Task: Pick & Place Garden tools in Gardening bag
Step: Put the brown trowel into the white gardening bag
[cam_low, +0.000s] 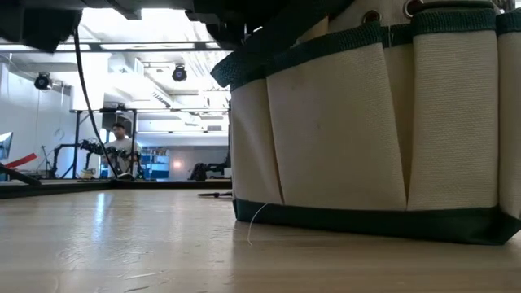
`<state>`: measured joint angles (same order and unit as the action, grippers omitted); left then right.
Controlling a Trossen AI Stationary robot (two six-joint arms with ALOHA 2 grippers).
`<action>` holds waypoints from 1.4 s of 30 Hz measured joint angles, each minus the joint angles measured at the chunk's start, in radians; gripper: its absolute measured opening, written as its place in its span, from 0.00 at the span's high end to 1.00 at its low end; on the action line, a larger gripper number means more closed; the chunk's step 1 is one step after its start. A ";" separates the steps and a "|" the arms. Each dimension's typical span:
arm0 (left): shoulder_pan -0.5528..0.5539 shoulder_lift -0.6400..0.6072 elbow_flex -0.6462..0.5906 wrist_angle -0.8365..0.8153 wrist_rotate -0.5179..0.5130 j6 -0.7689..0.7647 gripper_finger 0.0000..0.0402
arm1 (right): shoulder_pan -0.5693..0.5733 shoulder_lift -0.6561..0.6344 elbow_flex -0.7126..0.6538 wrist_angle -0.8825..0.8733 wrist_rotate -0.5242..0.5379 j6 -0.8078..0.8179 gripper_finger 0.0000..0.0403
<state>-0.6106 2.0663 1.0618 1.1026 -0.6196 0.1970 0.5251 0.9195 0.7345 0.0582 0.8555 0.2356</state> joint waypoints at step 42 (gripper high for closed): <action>0.000 -0.286 -0.002 -0.544 0.149 -0.054 0.51 | 0.000 0.000 -0.003 -0.002 0.000 0.000 0.86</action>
<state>-0.6102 1.7802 1.0599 0.5587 -0.4710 0.1432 0.5254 0.9199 0.7319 0.0564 0.8555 0.2358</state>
